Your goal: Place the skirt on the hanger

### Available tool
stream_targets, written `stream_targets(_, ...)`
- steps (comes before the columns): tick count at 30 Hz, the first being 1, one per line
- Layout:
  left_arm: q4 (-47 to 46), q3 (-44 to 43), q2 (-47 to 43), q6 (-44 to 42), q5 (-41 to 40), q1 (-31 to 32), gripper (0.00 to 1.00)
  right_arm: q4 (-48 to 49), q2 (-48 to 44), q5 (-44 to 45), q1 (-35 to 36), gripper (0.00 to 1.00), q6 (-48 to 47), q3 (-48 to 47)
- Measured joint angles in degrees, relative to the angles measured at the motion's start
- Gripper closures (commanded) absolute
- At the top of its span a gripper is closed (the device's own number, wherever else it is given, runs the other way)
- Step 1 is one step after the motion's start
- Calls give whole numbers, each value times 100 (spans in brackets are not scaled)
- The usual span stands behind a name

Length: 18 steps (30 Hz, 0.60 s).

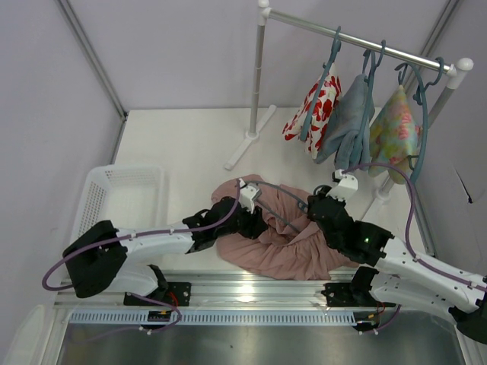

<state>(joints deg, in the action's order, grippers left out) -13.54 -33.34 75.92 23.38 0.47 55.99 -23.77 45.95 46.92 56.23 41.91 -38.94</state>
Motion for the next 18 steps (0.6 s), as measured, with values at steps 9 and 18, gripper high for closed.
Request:
stream_targets(9,-409,2,232,181,-706,31,100,-186,-2,57,0,100,127,-92)
stream_targets(18,-533,468,-68,1296,-1322,-195,100,-455,-131,114,0,100,358,-96)
